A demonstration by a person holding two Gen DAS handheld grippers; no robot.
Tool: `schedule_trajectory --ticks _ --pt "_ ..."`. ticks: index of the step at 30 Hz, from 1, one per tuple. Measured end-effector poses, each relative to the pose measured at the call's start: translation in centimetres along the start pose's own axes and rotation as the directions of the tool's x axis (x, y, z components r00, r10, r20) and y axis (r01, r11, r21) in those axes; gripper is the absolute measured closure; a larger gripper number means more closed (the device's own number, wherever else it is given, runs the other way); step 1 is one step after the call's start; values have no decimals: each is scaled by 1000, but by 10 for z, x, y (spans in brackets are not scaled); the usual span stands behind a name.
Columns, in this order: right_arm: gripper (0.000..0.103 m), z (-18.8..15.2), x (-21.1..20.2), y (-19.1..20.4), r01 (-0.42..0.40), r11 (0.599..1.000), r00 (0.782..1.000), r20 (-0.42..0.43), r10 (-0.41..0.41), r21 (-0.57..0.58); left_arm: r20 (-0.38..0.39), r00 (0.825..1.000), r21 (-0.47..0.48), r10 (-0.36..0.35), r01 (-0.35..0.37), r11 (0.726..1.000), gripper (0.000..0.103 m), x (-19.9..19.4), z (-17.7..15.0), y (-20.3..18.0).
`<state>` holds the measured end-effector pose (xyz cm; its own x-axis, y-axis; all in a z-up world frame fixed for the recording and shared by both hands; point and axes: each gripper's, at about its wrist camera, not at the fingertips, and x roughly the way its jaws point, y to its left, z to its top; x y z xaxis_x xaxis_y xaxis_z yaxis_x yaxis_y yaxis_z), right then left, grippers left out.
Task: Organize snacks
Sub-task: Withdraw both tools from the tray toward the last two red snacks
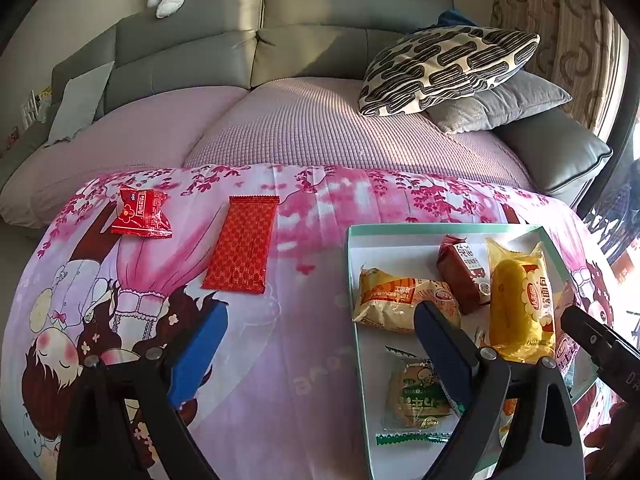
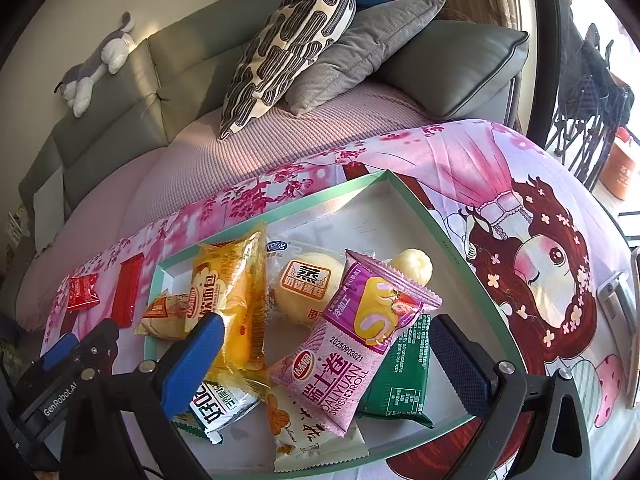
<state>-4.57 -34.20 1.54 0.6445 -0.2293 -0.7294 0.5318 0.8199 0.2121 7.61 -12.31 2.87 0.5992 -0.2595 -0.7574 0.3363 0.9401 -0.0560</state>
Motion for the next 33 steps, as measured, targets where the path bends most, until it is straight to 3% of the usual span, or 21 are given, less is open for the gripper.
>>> schedule_trajectory --ticks 4,13,24,33 --pt "0 1 -5 3 1 1000 1000 17 -1 -10 4 1000 -3 9 -9 1000 8 -2 2 7" --pt "0 2 -14 24 -37 998 998 44 40 -58 -6 995 -29 100 -101 994 8 -1 4 37" --pt "0 -7 -18 65 -112 983 992 40 119 -145 -31 971 -169 235 -237 957 8 -5 0 111" --pt "0 -13 -16 107 -171 962 984 17 179 -211 -9 971 -255 238 -233 938 8 -15 3 147"
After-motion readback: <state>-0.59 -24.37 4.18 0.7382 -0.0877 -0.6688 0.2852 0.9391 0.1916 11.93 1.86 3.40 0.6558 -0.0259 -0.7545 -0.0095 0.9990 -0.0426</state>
